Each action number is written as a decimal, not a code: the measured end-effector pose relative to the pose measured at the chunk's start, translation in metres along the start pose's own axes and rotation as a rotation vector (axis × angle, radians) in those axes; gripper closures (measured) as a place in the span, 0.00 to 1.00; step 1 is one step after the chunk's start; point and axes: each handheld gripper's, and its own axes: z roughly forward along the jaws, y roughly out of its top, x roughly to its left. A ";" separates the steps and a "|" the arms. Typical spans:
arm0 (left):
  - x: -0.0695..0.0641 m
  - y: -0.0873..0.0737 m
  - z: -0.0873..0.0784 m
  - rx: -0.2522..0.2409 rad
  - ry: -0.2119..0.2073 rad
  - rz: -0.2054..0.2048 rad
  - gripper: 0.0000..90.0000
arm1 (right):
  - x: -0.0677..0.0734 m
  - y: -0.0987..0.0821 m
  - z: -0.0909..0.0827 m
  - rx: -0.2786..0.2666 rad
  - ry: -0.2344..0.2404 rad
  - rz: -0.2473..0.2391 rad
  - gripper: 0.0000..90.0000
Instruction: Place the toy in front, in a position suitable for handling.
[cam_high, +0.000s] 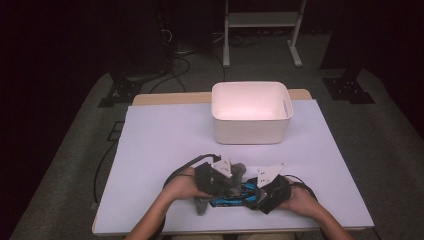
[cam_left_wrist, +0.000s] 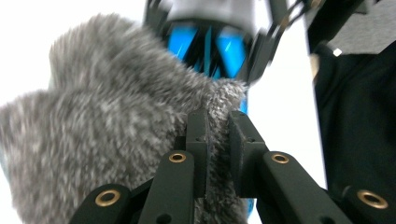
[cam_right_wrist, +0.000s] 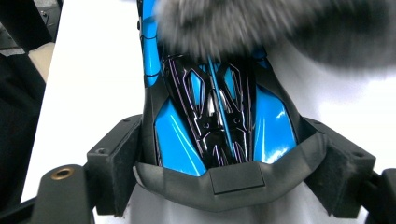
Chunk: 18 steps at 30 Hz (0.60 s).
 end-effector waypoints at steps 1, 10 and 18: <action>0.001 -0.007 -0.002 0.013 0.010 -0.014 0.88 | 0.000 0.000 0.000 -0.002 0.000 -0.003 0.22; 0.000 -0.055 -0.018 0.012 0.039 -0.116 0.88 | 0.000 -0.001 0.000 -0.006 0.001 0.001 0.22; -0.004 -0.044 -0.014 -0.043 -0.011 -0.086 0.88 | -0.001 -0.002 0.000 -0.012 0.001 0.000 0.22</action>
